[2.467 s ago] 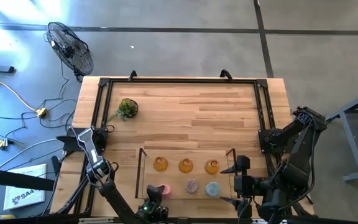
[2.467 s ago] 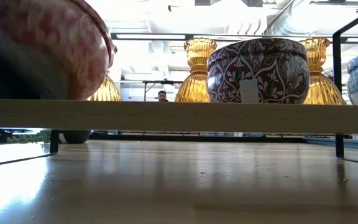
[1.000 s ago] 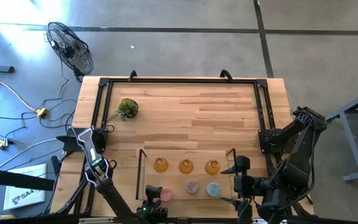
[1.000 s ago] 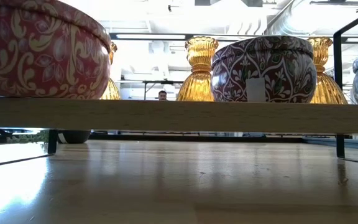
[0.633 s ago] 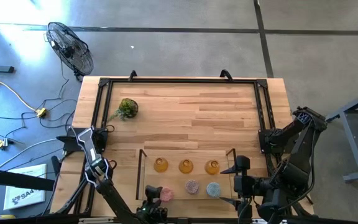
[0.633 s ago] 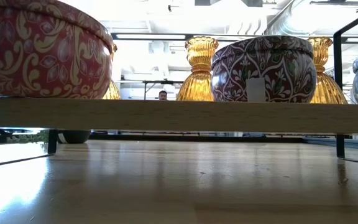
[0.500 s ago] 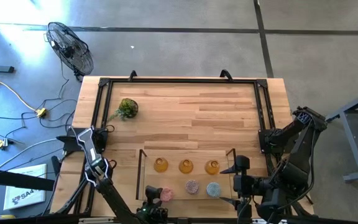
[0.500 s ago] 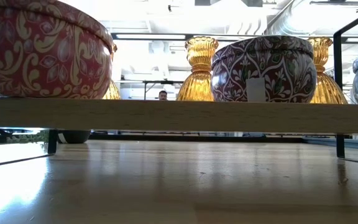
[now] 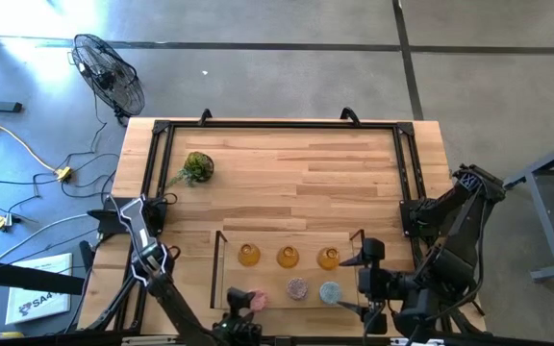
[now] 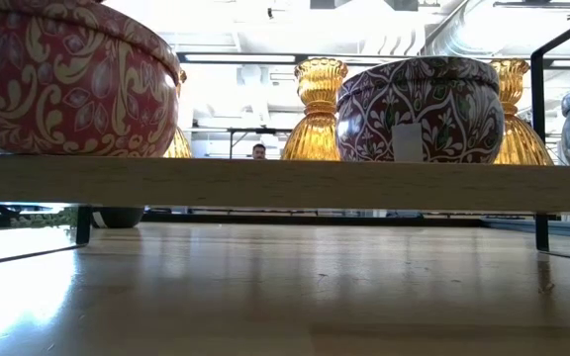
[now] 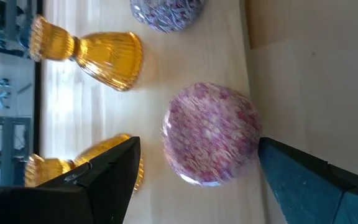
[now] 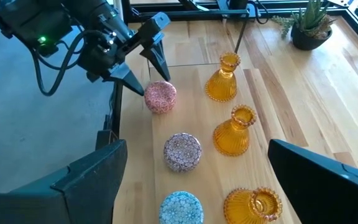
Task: Pick & Place candle stick holders
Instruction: Put the pink patterned scented candle on the shelf, then return to Home Position
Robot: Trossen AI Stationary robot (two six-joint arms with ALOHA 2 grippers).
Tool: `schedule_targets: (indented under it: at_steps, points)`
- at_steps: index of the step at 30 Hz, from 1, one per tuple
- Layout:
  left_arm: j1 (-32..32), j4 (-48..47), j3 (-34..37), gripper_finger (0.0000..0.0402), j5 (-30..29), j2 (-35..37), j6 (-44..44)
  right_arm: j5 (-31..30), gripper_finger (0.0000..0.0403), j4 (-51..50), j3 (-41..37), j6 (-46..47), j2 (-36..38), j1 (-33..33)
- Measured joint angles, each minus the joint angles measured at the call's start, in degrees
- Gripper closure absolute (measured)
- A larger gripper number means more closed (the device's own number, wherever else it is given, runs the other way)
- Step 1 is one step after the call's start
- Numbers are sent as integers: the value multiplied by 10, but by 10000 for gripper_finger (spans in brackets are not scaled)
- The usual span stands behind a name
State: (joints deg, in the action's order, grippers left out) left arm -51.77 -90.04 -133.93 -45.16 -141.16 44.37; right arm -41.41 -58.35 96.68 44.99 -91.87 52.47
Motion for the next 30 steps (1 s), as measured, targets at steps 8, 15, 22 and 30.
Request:
schedule_targets:
  at_steps: [8,15,22,30]
  points:
    - [2,0,0,82,-24,0,-11,0,18,1,0,0,0,0]
    - [19,0,5,82,-18,0,-11,0,18,8,0,0,0,1]
    - [26,0,6,82,-5,0,-41,14,18,14,0,0,0,0]
    - [-13,3,-6,82,-23,31,-82,25,18,82,0,-88,0,0]
